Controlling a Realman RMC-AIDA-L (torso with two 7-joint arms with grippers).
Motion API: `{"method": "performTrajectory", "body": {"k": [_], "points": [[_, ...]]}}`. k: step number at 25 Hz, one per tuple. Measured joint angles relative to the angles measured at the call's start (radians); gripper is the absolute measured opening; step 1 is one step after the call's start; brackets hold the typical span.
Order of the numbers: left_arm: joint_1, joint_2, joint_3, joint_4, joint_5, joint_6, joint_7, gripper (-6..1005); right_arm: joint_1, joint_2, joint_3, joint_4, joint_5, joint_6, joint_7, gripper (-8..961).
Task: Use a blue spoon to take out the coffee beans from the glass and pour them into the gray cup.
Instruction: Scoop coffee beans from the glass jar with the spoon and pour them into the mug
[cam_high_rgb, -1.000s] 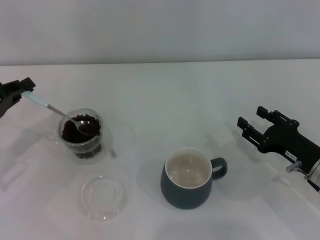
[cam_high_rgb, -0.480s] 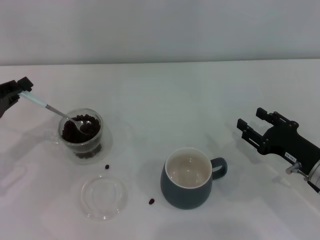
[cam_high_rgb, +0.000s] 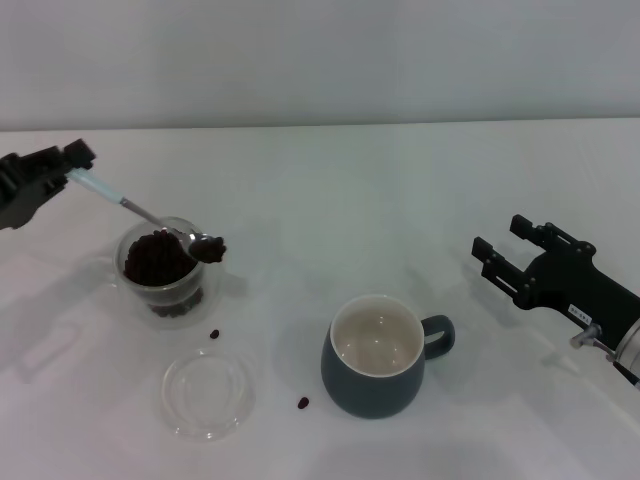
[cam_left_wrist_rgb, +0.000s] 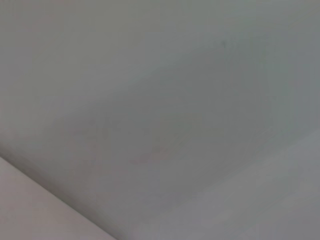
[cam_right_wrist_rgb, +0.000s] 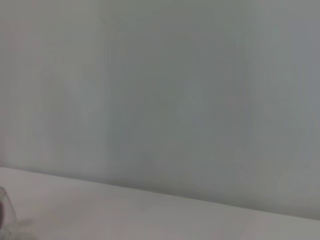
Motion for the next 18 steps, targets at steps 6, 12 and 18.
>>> {"method": "performTrajectory", "body": {"k": [6, 12, 18], "points": [[-0.052, -0.018, 0.014, -0.006, 0.030, 0.001, 0.000, 132, 0.008, 0.001, 0.005, -0.010, 0.000, -0.002, -0.022, 664], [-0.108, -0.039, 0.052, -0.006, 0.044, -0.004, -0.004, 134, 0.011, 0.001, 0.012, -0.040, 0.006, -0.003, -0.038, 664], [-0.165, -0.060, 0.090, -0.009, 0.057, -0.008, -0.017, 132, 0.017, 0.002, 0.021, -0.051, 0.008, -0.003, -0.048, 664]]}}
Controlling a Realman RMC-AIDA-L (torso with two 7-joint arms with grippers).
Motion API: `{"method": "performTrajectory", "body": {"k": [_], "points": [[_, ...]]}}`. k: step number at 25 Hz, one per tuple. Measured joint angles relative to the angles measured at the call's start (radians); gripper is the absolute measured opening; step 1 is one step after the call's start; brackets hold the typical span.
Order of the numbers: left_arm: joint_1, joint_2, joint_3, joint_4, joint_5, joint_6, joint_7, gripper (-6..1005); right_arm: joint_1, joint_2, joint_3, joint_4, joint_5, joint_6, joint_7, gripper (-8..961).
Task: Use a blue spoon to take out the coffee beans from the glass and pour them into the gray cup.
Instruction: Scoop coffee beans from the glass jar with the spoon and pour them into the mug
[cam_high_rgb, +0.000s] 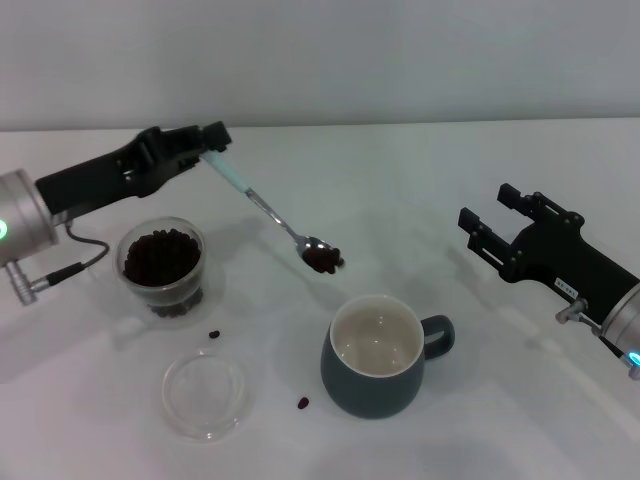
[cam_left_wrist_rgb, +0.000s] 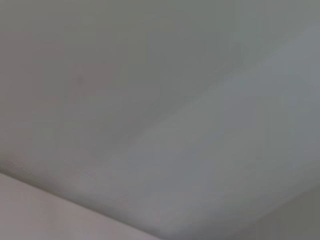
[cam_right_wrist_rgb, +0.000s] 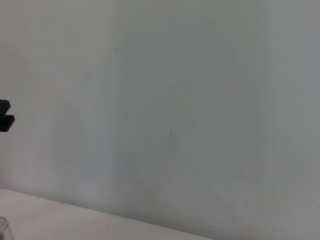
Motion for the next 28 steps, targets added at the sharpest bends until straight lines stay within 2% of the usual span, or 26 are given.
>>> {"method": "performTrajectory", "body": {"k": [14, 28], "points": [[-0.078, -0.034, 0.057, -0.012, 0.093, -0.038, -0.020, 134, 0.005, 0.000, 0.025, -0.002, 0.001, -0.001, -0.018, 664], [-0.105, -0.041, 0.161, 0.026, 0.114, -0.119, 0.079, 133, 0.007, 0.000, 0.039, -0.002, 0.002, 0.005, -0.019, 664]]}}
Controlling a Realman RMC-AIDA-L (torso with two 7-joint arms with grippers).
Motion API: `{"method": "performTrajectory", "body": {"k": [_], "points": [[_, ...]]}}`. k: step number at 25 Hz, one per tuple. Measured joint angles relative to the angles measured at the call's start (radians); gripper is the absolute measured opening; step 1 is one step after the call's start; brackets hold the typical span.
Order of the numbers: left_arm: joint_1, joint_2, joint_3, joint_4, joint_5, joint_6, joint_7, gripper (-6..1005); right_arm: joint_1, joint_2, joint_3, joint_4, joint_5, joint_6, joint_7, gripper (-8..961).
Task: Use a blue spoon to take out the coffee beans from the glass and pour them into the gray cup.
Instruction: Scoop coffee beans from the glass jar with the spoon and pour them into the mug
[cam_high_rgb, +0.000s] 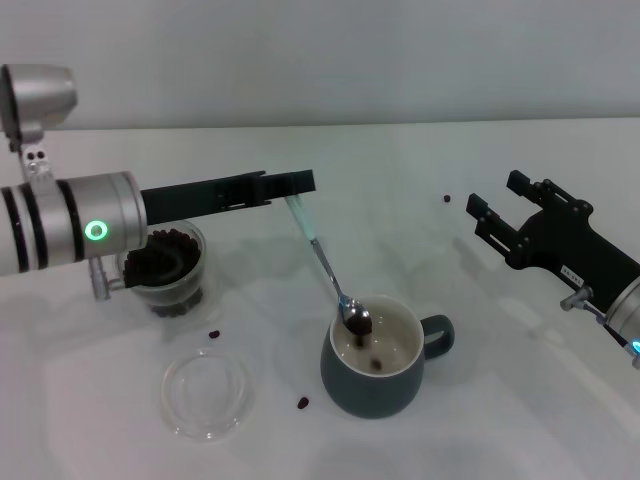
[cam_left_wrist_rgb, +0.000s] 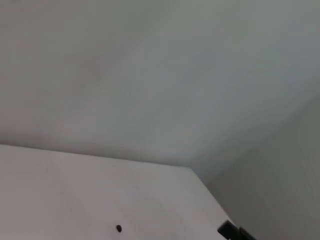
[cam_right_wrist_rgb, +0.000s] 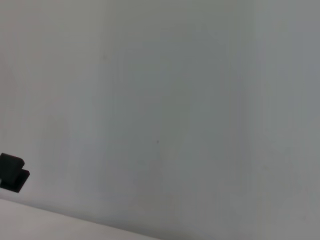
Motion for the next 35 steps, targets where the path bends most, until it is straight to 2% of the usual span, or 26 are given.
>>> {"method": "performTrajectory", "body": {"k": [16, 22, 30, 35], "points": [[-0.054, -0.008, 0.069, 0.037, -0.005, -0.007, 0.105, 132, 0.015, 0.000, 0.029, 0.000, 0.001, 0.019, -0.010, 664], [-0.044, -0.013, 0.124, 0.092, -0.028, -0.007, 0.111, 133, 0.023, 0.000, 0.034, 0.002, 0.002, 0.020, -0.010, 664], [-0.038, -0.011, 0.130, 0.104, -0.070, 0.001, 0.118, 133, 0.023, 0.000, 0.037, 0.008, 0.002, 0.020, -0.011, 664], [0.021, -0.003, 0.119, 0.174, -0.108, 0.025, 0.094, 134, 0.021, 0.000, 0.037, 0.008, 0.001, 0.023, -0.011, 664]]}}
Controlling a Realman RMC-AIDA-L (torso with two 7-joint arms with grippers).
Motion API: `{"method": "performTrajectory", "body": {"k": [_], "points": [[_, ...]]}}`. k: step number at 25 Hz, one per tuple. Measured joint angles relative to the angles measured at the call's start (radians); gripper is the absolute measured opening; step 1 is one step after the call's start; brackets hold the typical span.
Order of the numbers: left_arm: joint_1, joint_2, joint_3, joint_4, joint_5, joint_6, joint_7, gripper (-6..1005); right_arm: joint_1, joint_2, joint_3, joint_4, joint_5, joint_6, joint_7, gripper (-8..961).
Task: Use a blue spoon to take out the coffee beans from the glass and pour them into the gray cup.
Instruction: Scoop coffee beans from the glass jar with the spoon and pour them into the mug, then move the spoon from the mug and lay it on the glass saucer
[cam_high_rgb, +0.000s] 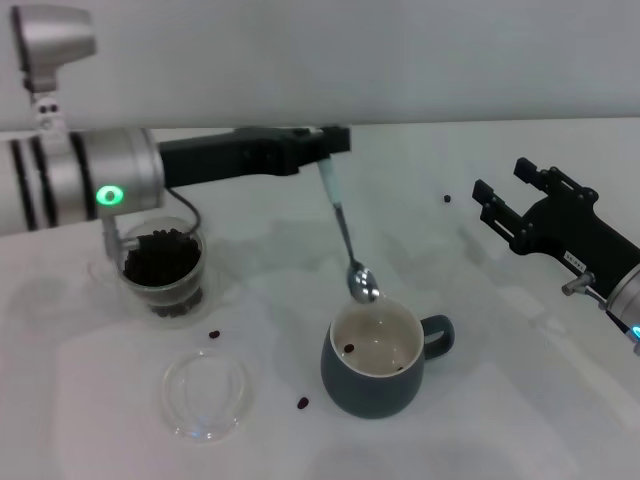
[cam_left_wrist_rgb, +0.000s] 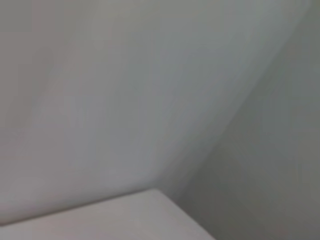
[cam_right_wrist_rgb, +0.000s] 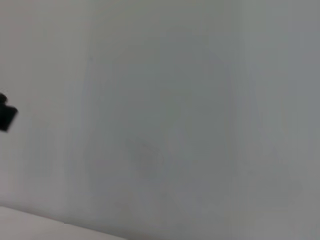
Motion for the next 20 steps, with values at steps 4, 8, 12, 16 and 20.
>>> {"method": "performTrajectory", "body": {"k": [4, 8, 12, 16, 20], "points": [[0.092, 0.007, -0.001, 0.119, -0.017, 0.003, -0.050, 133, -0.001, 0.000, 0.000, 0.000, 0.000, 0.007, 0.000, 664], [0.165, 0.016, -0.001, 0.158, -0.021, 0.003, -0.081, 133, -0.002, 0.000, 0.000, 0.001, 0.000, 0.007, 0.000, 664], [0.219, 0.029, -0.011, 0.149, -0.014, 0.002, -0.094, 133, -0.001, 0.000, 0.000, 0.001, -0.001, 0.007, 0.000, 664], [0.281, 0.041, -0.052, 0.150, 0.003, 0.007, -0.110, 132, -0.005, 0.000, 0.000, 0.001, -0.001, 0.007, 0.000, 664], [0.331, 0.058, -0.074, 0.158, 0.004, 0.016, -0.118, 132, -0.008, 0.000, 0.001, 0.001, 0.000, 0.010, 0.000, 664]]}}
